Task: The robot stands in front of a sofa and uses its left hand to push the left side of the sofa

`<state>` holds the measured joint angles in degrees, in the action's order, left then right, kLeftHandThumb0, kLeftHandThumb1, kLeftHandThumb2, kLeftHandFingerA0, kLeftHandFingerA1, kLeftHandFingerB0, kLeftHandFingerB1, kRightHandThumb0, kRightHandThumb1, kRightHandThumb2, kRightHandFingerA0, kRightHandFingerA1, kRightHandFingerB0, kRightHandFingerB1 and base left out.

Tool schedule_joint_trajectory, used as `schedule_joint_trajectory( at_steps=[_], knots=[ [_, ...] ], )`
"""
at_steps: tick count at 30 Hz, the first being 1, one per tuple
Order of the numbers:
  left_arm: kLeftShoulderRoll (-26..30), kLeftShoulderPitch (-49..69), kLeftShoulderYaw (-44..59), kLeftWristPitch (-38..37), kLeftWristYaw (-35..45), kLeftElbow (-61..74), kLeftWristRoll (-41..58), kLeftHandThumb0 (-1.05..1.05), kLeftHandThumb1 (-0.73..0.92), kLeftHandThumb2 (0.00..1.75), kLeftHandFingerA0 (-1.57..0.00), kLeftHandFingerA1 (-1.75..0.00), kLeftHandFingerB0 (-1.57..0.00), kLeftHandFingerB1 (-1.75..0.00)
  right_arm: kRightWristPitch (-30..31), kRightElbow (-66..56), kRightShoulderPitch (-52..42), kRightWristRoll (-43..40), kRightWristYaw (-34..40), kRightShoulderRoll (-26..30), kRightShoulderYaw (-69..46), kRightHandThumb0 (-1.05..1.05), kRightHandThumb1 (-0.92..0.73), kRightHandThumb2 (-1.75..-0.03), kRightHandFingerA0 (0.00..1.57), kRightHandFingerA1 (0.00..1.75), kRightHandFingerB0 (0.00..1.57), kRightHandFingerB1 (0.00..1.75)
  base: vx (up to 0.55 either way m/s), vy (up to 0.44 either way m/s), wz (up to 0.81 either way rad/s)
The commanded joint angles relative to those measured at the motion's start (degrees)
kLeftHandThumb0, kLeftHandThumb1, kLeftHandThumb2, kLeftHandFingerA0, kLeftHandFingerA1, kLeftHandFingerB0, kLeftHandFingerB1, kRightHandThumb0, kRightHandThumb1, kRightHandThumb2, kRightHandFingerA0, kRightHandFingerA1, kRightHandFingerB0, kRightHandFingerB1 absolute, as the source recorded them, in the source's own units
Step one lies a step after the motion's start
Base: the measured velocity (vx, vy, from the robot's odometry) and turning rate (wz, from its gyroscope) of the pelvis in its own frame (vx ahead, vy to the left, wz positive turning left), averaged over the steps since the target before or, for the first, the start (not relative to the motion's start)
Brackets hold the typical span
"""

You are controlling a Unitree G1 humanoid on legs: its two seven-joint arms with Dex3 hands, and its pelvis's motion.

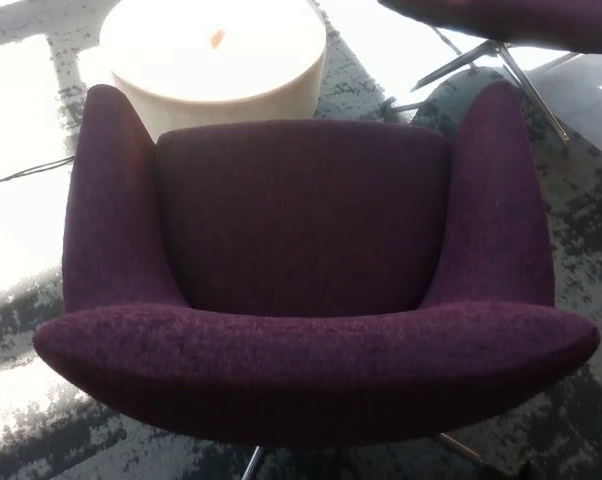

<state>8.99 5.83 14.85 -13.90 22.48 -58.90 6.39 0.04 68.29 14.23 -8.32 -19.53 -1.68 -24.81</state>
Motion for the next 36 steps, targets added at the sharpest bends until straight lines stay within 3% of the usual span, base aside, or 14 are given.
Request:
schedule_joint_trajectory(
  at_steps=[1,10,16,17,18,24,25,26,27,28,29,30,33,36],
  knots=[
    [0.43,-0.73,4.77,-7.89,10.76,-1.30,7.45,-0.83,0.79,1.12,-0.04,-0.31,-0.09,-0.24,-2.69,3.12,1.00,-6.89,-7.53,0.04,-4.45,-1.05,-0.62,-1.25,0.20,0.96,0.17,0.89,0.00,0.000,0.00],
    [3.94,-7.94,9.96,-8.49,12.06,1.08,10.10,-0.88,0.85,1.15,-0.06,-0.25,-0.07,-0.16,-3.19,3.90,0.79,-7.60,-9.87,1.00,-5.62,-1.05,-0.62,-1.26,0.22,0.97,0.13,0.87,0.00,0.000,0.00],
    [8.85,-13.40,11.04,-9.04,11.68,2.96,9.87,-0.88,0.79,1.18,-0.01,-0.27,-0.05,-0.19,-3.49,4.42,0.84,-7.89,-9.95,1.15,-5.33,-1.05,-0.60,-1.26,0.27,1.01,0.10,0.84,0.00,0.000,0.00],
    [9.37,-14.40,11.12,-8.30,11.26,3.12,9.97,-0.87,0.83,1.16,0.00,-0.32,-0.13,-0.25,-3.33,4.47,0.86,-8.15,-9.89,1.12,-5.50,-1.05,-0.91,-0.70,0.17,1.42,0.00,1.23,0.00,0.000,0.00],
    [10.15,-15.88,11.23,-7.19,10.62,3.36,10.12,-0.87,0.83,1.16,0.00,-0.32,-0.13,-0.25,-3.09,4.52,0.89,-8.54,-9.80,1.07,-5.75,-1.05,-0.91,-0.70,0.17,1.42,0.00,1.23,0.00,0.000,0.00],
    [13.15,-21.27,10.03,-4.81,10.93,2.19,9.33,-0.88,0.79,1.15,-0.07,-0.37,-0.09,-0.22,-2.67,4.68,0.63,-9.16,-9.72,1.09,-5.55,-1.05,-0.91,-0.70,0.18,1.45,0.00,1.24,0.00,0.000,0.00],
    [13.93,-23.27,9.21,-2.52,10.76,2.35,8.84,-0.89,0.82,1.16,-0.09,-0.31,-0.08,-0.19,-2.60,4.71,0.64,-9.51,-9.78,0.91,-5.74,-1.05,-0.60,-1.25,0.32,1.04,0.12,0.86,0.00,0.000,0.00],
    [14.24,-23.98,8.75,-2.15,10.74,2.18,8.45,-0.88,0.83,1.17,-0.08,-0.29,-0.08,-0.18,-2.69,4.72,0.62,-9.43,-9.68,0.88,-5.62,-1.05,-0.92,-0.71,0.19,1.46,0.00,1.24,0.00,0.000,0.00],
    [14.68,-24.99,7.94,-1.71,10.76,1.88,7.92,-0.88,0.83,1.16,-0.08,-0.29,-0.08,-0.19,-2.92,4.74,0.44,-9.20,-9.68,0.86,-5.33,-1.05,-0.61,-1.26,0.33,1.05,0.12,0.87,0.00,0.000,0.00],
    [14.84,-25.39,7.55,-1.37,10.80,1.80,7.88,-0.88,0.83,1.16,-0.08,-0.29,-0.08,-0.19,-3.06,4.75,0.25,-9.13,-9.91,0.87,-5.19,-1.05,-0.61,-1.26,0.33,1.05,0.12,0.87,0.00,0.000,0.00],
    [15.17,-26.02,6.64,-1.46,11.01,1.54,7.18,-0.88,0.84,1.17,-0.07,-0.25,-0.07,-0.19,-3.05,4.77,0.17,-9.08,-9.92,0.88,-5.09,-1.05,-0.92,-0.73,0.17,1.45,0.00,1.27,0.00,0.000,0.00],
    [15.46,-26.72,5.60,-1.30,10.95,1.54,6.50,-0.86,0.82,1.16,-0.05,-0.26,-0.08,-0.21,-3.08,4.78,0.04,-9.15,-9.97,0.76,-5.06,-1.05,-0.62,-1.26,0.33,1.05,0.14,0.88,0.00,0.000,0.00],
    [16.20,-28.16,2.90,-1.84,11.34,0.78,4.81,-0.90,0.87,1.20,-0.06,-0.20,-0.08,-0.15,-3.32,4.71,-0.12,-9.25,-9.77,0.51,-5.02,-1.05,-0.62,-1.26,0.33,1.04,0.13,0.86,0.00,0.000,0.00],
    [17.13,-30.65,-0.74,-0.55,10.95,-0.73,2.79,-0.82,0.78,1.18,0.00,-0.25,-0.10,-0.22,-2.80,4.74,-0.16,-9.88,-9.99,0.25,-5.50,-1.05,-0.62,-1.26,0.35,1.06,0.14,0.88,0.00,0.000,0.00]
  ],
)
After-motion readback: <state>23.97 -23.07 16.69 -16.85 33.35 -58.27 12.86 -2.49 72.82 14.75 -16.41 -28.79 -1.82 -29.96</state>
